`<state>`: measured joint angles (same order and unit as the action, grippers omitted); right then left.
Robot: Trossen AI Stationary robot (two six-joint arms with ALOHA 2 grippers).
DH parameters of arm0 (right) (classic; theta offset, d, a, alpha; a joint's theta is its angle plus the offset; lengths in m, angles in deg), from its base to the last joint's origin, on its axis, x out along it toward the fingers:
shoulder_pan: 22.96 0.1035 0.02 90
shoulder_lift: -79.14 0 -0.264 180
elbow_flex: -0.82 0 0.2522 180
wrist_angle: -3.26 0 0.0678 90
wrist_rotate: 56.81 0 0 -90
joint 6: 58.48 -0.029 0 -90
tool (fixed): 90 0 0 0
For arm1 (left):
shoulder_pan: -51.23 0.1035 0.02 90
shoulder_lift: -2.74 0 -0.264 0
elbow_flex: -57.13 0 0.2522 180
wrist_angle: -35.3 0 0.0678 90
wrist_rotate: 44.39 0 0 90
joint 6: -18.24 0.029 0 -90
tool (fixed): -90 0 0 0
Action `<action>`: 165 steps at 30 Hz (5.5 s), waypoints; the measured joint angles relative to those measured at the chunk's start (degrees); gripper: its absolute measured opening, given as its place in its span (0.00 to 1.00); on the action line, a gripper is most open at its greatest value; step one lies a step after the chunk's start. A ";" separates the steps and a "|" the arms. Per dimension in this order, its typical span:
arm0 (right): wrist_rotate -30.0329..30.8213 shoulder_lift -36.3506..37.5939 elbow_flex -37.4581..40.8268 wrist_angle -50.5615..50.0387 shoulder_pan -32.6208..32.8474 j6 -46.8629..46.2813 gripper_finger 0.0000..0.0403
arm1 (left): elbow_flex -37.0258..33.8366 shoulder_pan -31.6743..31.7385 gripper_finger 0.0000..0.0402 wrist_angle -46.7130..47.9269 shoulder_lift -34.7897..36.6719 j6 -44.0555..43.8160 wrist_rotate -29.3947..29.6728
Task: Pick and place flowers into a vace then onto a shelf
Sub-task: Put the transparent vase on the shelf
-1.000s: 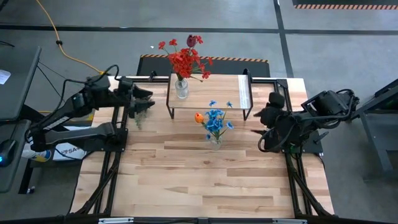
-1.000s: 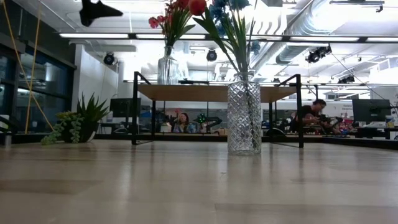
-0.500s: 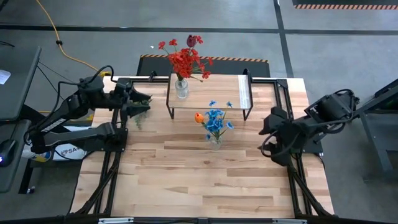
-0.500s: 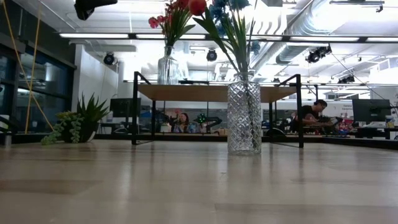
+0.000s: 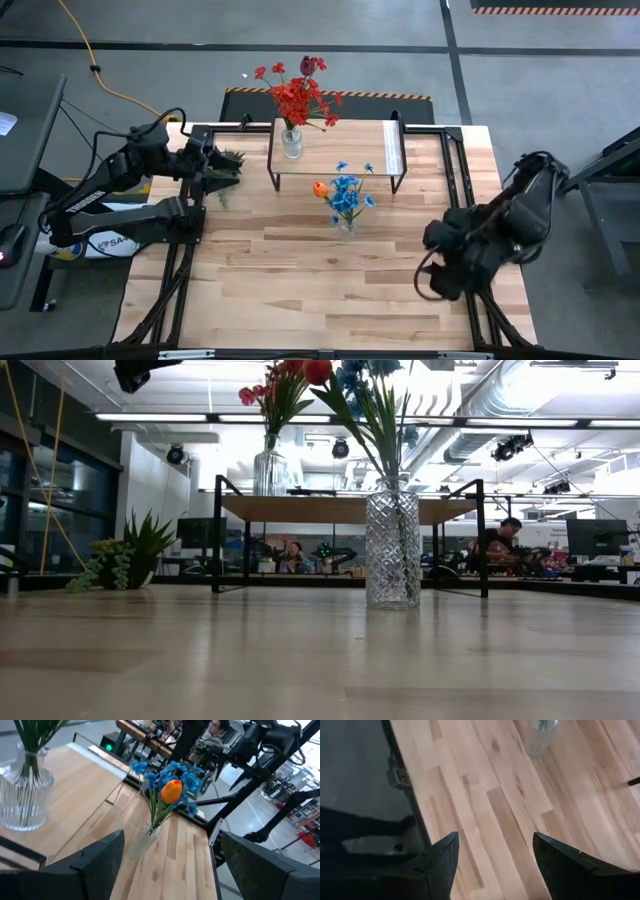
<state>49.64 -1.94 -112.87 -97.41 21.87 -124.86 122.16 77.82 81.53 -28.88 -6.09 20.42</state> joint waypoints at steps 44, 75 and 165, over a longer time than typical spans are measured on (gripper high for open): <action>33.59 0.00 44.70 45.28 1.46 5.15 0.63 | 0.02 0.00 0.91 5.22 -0.02 -1.01 -3.87; 24.96 -1.24 44.68 48.94 -5.94 7.40 0.74 | 0.02 0.00 0.91 5.44 -0.02 0.63 -4.10; 38.59 -25.94 44.64 76.25 -26.20 18.90 0.64 | 0.02 0.01 0.91 9.67 -0.02 1.39 -5.92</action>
<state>88.24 -27.88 -68.23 -21.15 -4.33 -105.97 122.18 77.83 91.20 -28.90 -4.70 14.49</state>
